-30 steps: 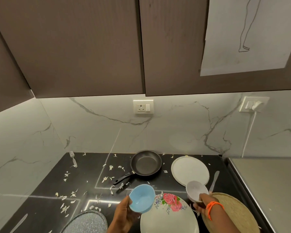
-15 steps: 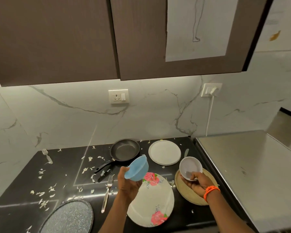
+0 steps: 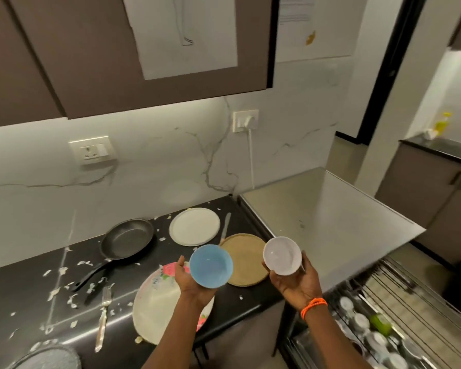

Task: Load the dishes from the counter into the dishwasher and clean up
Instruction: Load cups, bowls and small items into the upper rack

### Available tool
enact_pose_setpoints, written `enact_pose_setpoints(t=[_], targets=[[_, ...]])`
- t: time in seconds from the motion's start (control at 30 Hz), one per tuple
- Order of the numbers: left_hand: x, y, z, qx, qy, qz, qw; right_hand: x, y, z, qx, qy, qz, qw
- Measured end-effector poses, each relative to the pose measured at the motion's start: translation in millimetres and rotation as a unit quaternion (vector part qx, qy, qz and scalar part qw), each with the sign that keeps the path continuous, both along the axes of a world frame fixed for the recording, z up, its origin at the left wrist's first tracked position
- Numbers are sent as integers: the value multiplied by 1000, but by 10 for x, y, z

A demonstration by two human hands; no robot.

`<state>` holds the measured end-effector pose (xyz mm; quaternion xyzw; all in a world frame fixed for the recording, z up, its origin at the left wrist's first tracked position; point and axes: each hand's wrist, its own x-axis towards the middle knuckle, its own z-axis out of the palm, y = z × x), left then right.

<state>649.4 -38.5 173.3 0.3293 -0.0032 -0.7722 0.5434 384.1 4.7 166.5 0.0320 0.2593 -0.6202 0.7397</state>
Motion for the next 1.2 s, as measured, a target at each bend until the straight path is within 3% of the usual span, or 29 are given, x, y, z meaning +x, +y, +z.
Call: enact_pose_setpoints(t=[0.27,0.47,0.8,0.93,1.07,1.2], targets=[[-1487,297,-22,40,66,-151,985,-975,745,165,-16,44,-39,998],[-2623,828,-85,34,63,-265,962,-1924,1456,-27,3,69,-69,995],[-3785,1310,-462,74,3,-348,935,-2967,2206,-256,20,92,-106,990],[-4354,1227,-669,72,-42,-366,927,-3429,2284,-377,85,120,-138,980],[-4940,1152,-855,83,-76,-400,910,-3848,2341,-550,215,188,-151,946],[-5311,1174,-1027,99,-91,-436,890,-4195,2477,-641,275,217,-166,922]])
